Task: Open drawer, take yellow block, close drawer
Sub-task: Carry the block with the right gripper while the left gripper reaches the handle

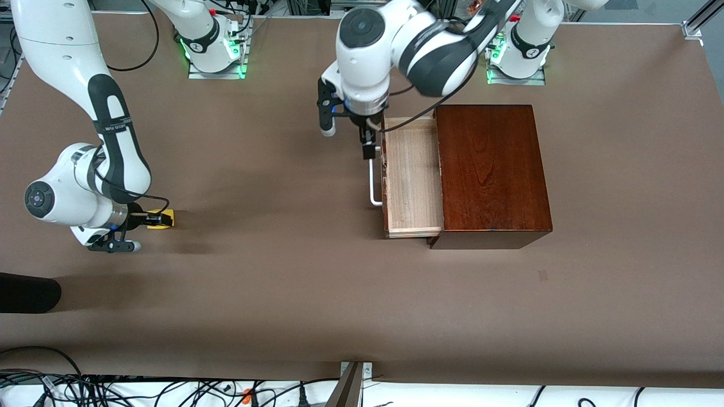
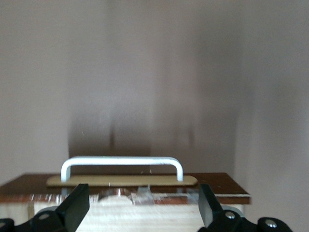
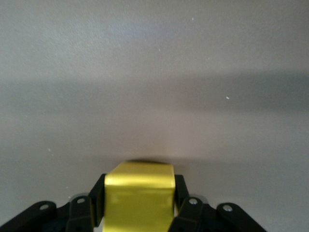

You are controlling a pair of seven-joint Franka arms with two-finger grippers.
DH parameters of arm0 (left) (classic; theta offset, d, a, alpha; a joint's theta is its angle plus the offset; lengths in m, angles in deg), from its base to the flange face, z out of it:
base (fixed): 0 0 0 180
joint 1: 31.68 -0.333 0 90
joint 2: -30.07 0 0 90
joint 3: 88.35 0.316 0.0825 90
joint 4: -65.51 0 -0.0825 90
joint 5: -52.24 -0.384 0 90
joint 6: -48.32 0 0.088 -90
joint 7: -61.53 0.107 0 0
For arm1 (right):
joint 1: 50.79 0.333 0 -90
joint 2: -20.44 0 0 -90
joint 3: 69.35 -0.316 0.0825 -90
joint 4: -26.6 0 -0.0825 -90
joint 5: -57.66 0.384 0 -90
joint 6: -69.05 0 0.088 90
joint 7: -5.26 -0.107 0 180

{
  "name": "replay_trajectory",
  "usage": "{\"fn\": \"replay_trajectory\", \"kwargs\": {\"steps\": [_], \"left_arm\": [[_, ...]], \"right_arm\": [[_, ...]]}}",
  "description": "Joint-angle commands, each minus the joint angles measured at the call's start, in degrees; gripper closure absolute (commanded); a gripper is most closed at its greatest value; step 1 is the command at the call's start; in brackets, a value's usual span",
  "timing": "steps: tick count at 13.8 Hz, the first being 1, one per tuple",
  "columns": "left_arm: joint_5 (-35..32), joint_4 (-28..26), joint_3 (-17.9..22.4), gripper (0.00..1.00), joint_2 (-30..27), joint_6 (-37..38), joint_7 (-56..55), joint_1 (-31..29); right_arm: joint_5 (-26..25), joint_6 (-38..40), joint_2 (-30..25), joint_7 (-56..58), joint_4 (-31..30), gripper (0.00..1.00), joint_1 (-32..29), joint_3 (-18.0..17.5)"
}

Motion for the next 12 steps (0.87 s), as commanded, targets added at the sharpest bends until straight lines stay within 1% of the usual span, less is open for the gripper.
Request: {"fn": "replay_trajectory", "kwargs": {"steps": [1, 2, 3, 4, 5, 6, 8, 9, 11, 12], "left_arm": [[-5.22, 2.79, 0.42, 0.0, 5.74, -3.35, 5.28, 0.6], [-6.11, 2.79, 0.42, 0.0, 7.06, -4.15, 5.2, 0.87], [-6.3, 2.79, 0.51, 0.0, 8.29, -4.25, 4.85, 1.48], [-6.3, 2.79, 0.59, 0.0, 9.17, -4.25, 4.67, 1.92], [-6.3, 2.79, 0.77, 0.0, 9.7, -4.25, 4.59, 1.92], [-6.47, 2.79, 0.94, 0.0, 9.53, -4.16, 4.58, 1.75], [-6.56, 2.7, 1.03, 0.0, 9.09, -3.55, 4.32, 1.22], [-6.56, 2.52, 1.12, 0.0, 8.74, -3.2, 4.5, 1.13], [-6.56, 2.43, 1.21, 0.0, 8.13, -1.8, 4.58, 0.17], [-6.56, 2.26, 1.21, 0.0, 7.69, -0.92, 4.67, -0.18]], "right_arm": [[-3.13, 1.61, -3.54, 0.78, -0.65, 0.0, 0.77, 0.32], [-4.55, 4.76, -4.51, 0.6, 1.45, 0.0, 0.69, 0.32], [-4.65, 8.18, -5.04, 0.42, 3.21, 0.0, 0.6, 0.41], [-4.74, 11.44, -6.79, -0.19, 4.7, 0.0, 0.95, 0.41], [-6.04, 14.43, -7.85, -0.45, 6.55, 0.0, 0.95, 0.58], [-9.1, 19.07, -9.08, -0.46, 9.87, 0.0, 0.95, 0.32], [-11.15, 31.01, -10.49, -1.07, 16.21, 0.0, 0.95, 0.32], [-11.33, 35.25, -10.84, -0.99, 19.19, 0.0, 0.95, 0.41], [-11.76, 41.06, -12.69, -0.81, 24.38, 0.0, 0.78, 0.58], [-12.81, 44.13, -13.04, -0.98, 26.76, 0.0, 0.95, 0.67]]}}
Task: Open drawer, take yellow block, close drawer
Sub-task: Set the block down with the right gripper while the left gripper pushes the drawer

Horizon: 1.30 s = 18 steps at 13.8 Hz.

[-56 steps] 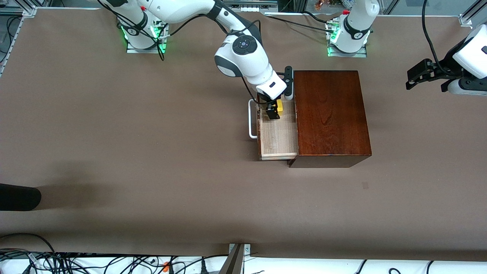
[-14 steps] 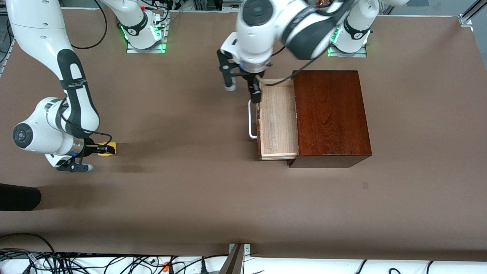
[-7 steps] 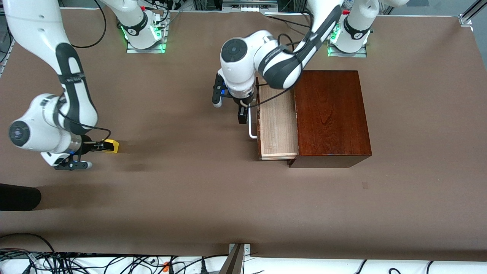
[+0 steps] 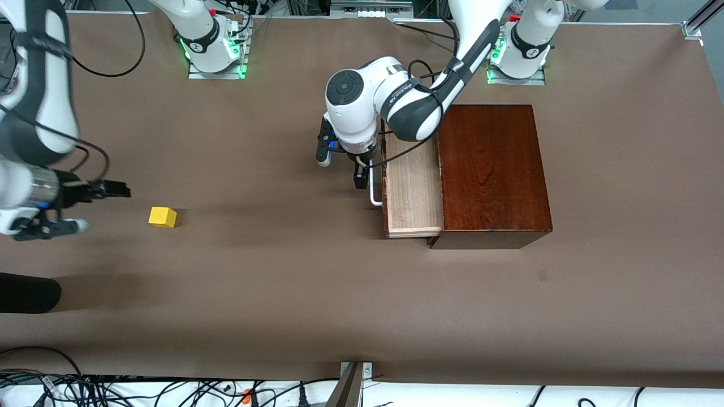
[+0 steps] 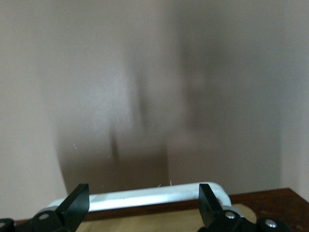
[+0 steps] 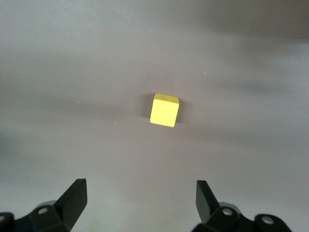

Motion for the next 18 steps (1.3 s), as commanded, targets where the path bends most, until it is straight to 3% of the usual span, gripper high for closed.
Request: {"fn": "replay_trajectory", "kwargs": {"steps": [1, 4, 7, 9, 13, 18], "left_arm": [[-1.41, 0.09, 0.09, 0.0, -1.37, 3.15, 1.33, -1.15], [-1.59, -0.62, 0.27, 0.0, -1.37, 5.34, 1.51, -2.12], [-4.3, -1.23, 0.18, 0.0, -1.46, 7.89, 1.69, -3.17], [-4.49, -1.85, 0.18, 0.0, -1.72, 8.51, 1.86, -4.49], [-4.57, -3.34, 0.09, 0.0, -2.86, 10.36, 3.26, -8.0], [-4.49, -5.98, -0.7, 0.0, -4.01, 10.89, 7.48, -14.33]], "right_arm": [[-1.95, 8.57, -0.91, -1.06, 7.31, 0.0, 0.1, 0.51], [-5.71, 19.56, -1.36, -4.76, 13.28, 0.0, 0.02, 0.16], [-2.24, 16.62, -2.93, -5.73, 13.58, 0.0, -1.82, -0.71], [0.5, 13.55, -7.22, -5.73, 7.28, 0.0, -6.82, -5.09], [-4.23, 0.36, -20.31, -13.98, -11.09, 0.0, -13.95, -18.0], [-5.03, 0.42, -21.04, -14.95, -11.48, 0.0, -13.87, -17.86]]}}
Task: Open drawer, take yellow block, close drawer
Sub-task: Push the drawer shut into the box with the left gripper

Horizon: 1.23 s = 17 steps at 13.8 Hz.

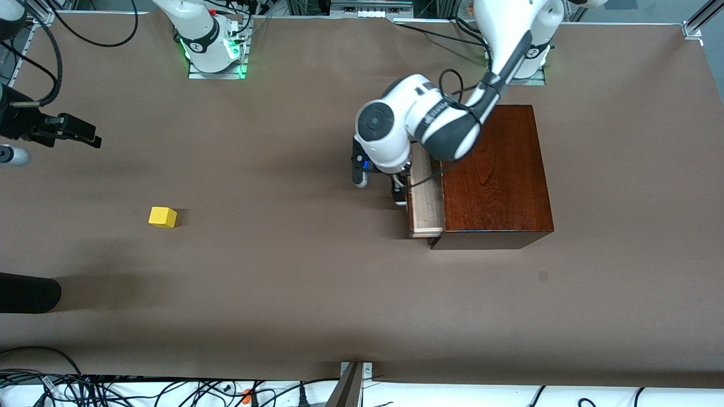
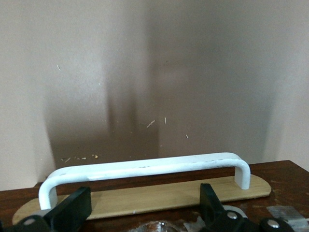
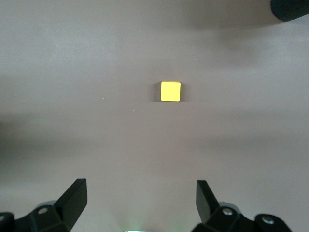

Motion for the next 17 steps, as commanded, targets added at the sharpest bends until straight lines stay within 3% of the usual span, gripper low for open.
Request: {"fn": "replay_trajectory", "kwargs": {"steps": [1, 6, 10, 17], "left_arm": [[-4.37, -5.01, 1.97, 0.0, -2.94, 0.87, 5.67, -5.81], [-3.67, -5.28, 1.88, 0.0, -3.12, 1.57, 11.21, -10.38], [-1.3, -3.79, 1.71, 0.0, -3.03, 1.05, 9.91, -9.51], [4.83, 5.17, 1.71, 0.0, -3.38, 1.48, -13.45, -2.3]], "right_arm": [[-0.5, -0.92, -1.24, -0.07, -1.79, 0.0, -1.2, -0.52], [-0.94, 0.31, -1.06, -0.59, -0.03, 0.0, -0.32, -2.18], [-0.59, 1.71, -1.15, -0.68, 0.32, 0.0, -0.41, -2.46], [-0.85, 3.29, -1.15, -0.68, 0.32, 0.0, -0.41, -2.45]]}}
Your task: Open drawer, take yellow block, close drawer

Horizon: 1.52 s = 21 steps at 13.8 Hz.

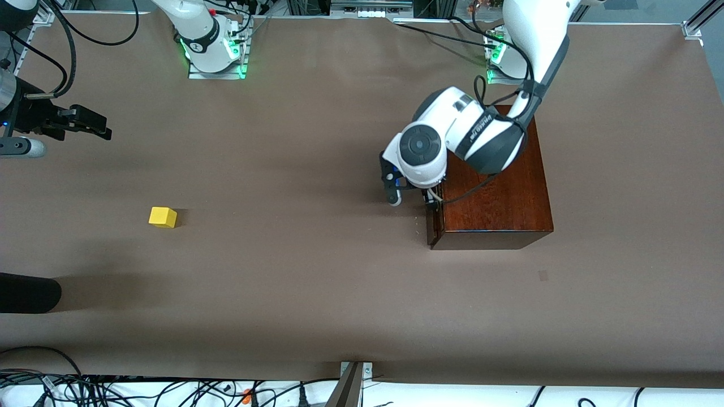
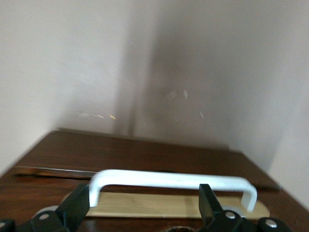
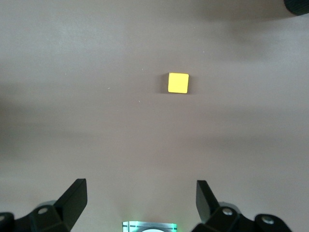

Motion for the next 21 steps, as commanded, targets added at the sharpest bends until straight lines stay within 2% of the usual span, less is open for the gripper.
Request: {"fn": "replay_trajectory", "kwargs": {"steps": [1, 6, 8, 11, 13, 17, 19, 21], "left_arm": [[4.3, 4.18, 1.48, 0.0, -2.44, 1.14, -7.91, 1.94], [5.11, 4.36, 2.88, 0.0, -12.9, 10.18, -23.28, -0.07], [5.11, 4.54, 2.53, 0.0, -15.98, 11.69, -28.58, -4.19], [5.29, 4.45, 2.71, 0.0, -20.37, 13.97, -29.29, -9.29], [6.16, 4.45, 2.1, 0.0, -22.4, 14.32, -31.04, -14.03], [7.48, 4.19, 2.79, 0.0, -24.96, 19.33, -37.62, -19.14], [7.57, 3.05, 4.71, 0.0, -26.71, 21.18, -42.46, -19.42], [7.84, 2.17, 9.8, 0.0, -26.89, 21.01, -42.04, -18.81]], "right_arm": [[-0.91, 1.1, -0.64, -0.65, 0.39, 0.0, -0.25, -0.24], [-0.91, 1.01, -0.64, -0.65, 0.39, 0.0, -0.25, -0.5], [-0.74, 0.66, -0.64, -0.65, 0.39, 0.0, -0.25, -0.41], [-0.74, 0.66, -0.64, -0.65, 0.39, 0.0, -0.25, -0.24], [-0.65, 0.66, -0.64, -0.65, 0.39, 0.0, -0.25, -0.24], [-0.56, 0.92, -0.64, -0.65, 0.39, 0.0, -0.25, -0.32], [-0.56, 0.92, -0.64, -0.65, 0.39, 0.0, -0.25, -0.24], [-0.48, 0.92, -0.64, -0.65, 0.39, 0.0, -0.25, -0.24]]}}
